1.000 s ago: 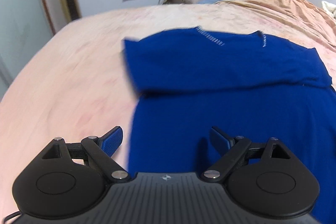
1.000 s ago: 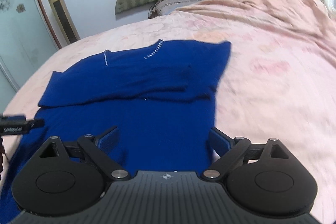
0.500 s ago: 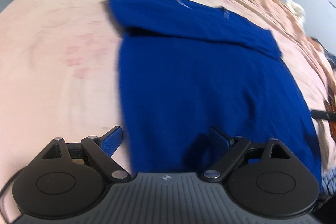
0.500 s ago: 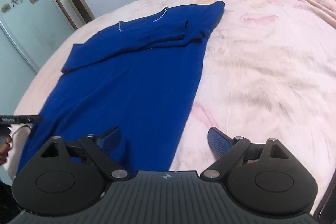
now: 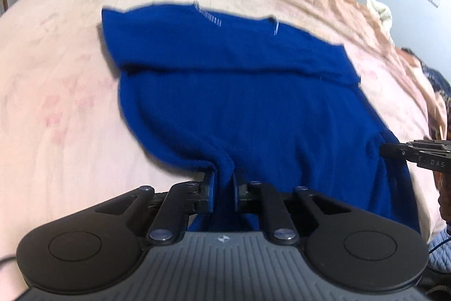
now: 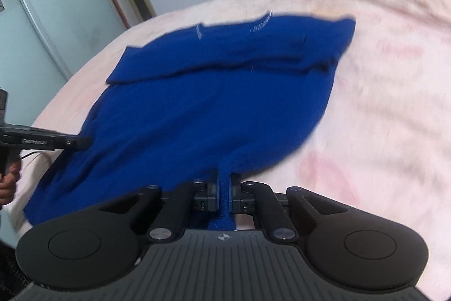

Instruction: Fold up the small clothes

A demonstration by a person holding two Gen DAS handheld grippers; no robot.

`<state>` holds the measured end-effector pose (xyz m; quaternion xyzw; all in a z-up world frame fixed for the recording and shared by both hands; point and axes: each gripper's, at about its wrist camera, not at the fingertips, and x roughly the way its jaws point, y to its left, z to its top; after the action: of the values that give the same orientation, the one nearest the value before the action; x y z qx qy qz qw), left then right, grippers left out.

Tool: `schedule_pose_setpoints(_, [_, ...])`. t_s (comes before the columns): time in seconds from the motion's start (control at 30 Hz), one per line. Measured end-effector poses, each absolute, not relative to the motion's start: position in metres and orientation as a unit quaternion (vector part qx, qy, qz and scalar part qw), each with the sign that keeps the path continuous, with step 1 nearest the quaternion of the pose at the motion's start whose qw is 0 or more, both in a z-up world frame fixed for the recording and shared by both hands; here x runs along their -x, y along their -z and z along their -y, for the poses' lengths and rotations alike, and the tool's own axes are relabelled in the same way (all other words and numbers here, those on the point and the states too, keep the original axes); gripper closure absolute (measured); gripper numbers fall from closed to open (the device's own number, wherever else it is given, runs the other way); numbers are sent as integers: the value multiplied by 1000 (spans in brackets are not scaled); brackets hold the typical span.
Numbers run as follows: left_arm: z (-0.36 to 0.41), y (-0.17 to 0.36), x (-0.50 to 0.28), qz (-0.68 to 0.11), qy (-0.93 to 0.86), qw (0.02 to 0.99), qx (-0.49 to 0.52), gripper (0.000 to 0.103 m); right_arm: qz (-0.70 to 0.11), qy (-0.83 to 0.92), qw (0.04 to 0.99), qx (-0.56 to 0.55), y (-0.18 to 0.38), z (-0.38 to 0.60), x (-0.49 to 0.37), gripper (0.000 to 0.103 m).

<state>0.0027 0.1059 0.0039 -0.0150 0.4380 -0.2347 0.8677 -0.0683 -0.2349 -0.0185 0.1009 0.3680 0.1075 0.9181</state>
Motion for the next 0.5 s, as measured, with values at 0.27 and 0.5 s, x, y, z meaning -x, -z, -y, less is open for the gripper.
schedule_pose_setpoints(0.27, [-91, 0, -47, -423, 209, 881, 25, 90, -338, -36, 938, -73, 14, 252, 22, 89])
schedule_pose_setpoints(0.5, [-119, -5, -27, -426, 181, 886, 39, 38, -347, -36, 929, -120, 19, 267, 53, 56])
